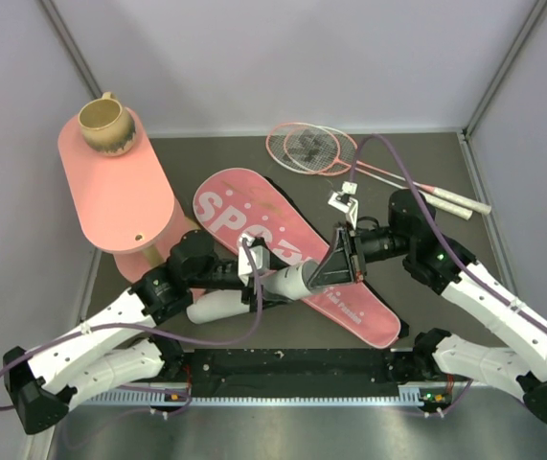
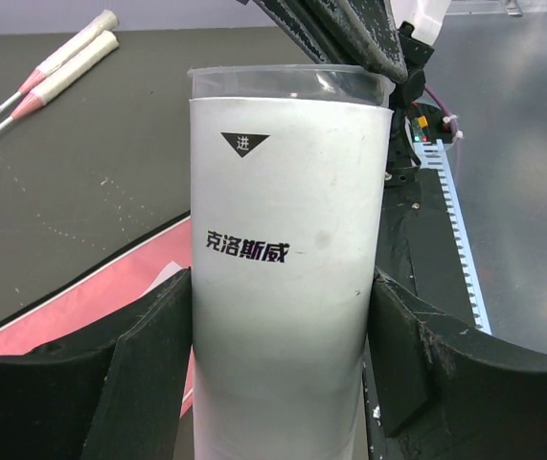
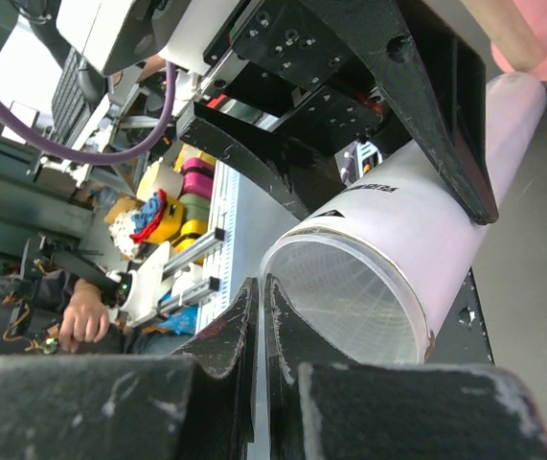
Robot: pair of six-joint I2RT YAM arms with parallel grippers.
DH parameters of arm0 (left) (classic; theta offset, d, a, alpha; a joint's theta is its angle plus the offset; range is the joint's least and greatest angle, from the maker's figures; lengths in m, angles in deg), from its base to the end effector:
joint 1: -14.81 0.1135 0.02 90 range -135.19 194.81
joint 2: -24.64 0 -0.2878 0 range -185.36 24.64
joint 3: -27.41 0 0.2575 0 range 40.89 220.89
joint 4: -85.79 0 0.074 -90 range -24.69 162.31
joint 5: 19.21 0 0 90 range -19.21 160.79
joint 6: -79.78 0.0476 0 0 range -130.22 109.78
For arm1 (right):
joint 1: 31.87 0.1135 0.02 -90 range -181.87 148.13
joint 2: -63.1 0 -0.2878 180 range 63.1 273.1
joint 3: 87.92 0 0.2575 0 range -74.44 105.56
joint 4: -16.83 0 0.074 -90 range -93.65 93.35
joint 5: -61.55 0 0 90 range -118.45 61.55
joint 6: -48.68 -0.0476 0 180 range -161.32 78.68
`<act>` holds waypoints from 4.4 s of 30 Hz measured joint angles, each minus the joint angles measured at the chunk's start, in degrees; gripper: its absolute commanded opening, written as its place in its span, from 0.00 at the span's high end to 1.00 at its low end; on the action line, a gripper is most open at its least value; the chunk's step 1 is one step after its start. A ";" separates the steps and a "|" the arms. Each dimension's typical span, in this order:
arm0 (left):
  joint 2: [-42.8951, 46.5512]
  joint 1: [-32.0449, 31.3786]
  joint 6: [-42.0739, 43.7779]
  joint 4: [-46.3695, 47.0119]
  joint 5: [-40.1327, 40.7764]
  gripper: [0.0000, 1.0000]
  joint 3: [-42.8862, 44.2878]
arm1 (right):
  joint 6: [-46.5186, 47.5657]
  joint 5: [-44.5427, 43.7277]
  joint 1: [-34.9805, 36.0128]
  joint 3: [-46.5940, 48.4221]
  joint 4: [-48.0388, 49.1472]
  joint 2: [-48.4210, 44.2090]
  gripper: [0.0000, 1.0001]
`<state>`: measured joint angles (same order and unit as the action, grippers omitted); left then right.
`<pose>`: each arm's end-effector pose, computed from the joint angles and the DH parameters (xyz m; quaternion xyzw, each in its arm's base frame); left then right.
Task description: Pack up the badminton gear
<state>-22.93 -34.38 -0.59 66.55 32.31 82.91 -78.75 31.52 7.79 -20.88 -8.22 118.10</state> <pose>0.1017 -0.1631 0.3396 0.5405 0.5335 -0.4424 0.4770 0.1293 0.1607 0.3809 -0.3242 0.6717 0.6419 0.1779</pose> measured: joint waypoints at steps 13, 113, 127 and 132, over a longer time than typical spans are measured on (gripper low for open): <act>2.21 -0.22 1.81 1.97 -2.01 1.00 -2.05 | -1.44 4.33 0.13 -0.76 1.27 -0.02 1.00; -7.72 0.42 -49.46 24.57 38.05 0.32 7.67 | 0.37 -48.46 17.66 -13.86 24.06 0.24 0.63; 6.36 0.33 -31.69 8.72 52.65 0.21 6.40 | 13.68 -54.40 -16.59 4.96 -15.39 4.55 0.75; 6.91 0.35 -23.15 3.41 49.53 0.23 9.88 | 24.20 -60.08 -21.35 13.84 -25.18 12.72 0.59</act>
<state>-16.02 -34.03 -23.74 69.96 81.84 92.79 -54.56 -28.57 -13.56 -7.04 -33.40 130.82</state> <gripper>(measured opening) 0.787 0.644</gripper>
